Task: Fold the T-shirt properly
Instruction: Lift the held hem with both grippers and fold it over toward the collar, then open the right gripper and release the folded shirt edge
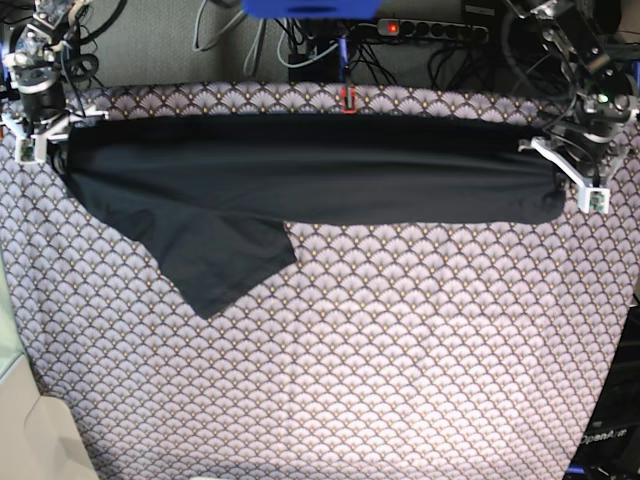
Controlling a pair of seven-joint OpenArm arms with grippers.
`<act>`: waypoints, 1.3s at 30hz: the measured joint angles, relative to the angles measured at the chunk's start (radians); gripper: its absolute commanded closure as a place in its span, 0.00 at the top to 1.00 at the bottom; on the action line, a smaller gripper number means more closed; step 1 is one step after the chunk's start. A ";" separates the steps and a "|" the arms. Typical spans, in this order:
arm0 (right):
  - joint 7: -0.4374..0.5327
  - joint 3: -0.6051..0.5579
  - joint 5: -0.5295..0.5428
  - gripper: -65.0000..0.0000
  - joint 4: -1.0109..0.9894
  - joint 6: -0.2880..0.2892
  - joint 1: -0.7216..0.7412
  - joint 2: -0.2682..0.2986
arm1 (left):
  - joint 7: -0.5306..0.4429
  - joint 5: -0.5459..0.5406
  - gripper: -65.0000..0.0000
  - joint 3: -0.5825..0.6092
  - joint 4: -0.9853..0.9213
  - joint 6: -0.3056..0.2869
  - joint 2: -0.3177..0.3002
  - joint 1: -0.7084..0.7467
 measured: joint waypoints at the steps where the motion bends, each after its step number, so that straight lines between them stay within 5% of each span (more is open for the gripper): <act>1: 0.000 0.003 0.000 0.00 0.000 0.000 0.000 0.000 | -0.006 0.000 0.00 0.000 0.000 0.001 0.003 -0.003; 23: 0.011 -0.005 0.001 0.00 -0.002 0.000 -0.063 0.029 | -0.010 -0.004 0.00 0.000 -0.002 0.000 0.016 0.043; 31: 0.142 -0.005 -0.001 0.00 -0.121 0.000 -0.066 0.036 | -0.009 -0.003 0.00 0.002 -0.008 0.001 0.016 0.052; 39: 0.141 -0.002 0.000 0.00 -0.142 0.000 -0.063 0.036 | -0.009 0.004 0.00 0.006 -0.008 0.001 0.016 0.059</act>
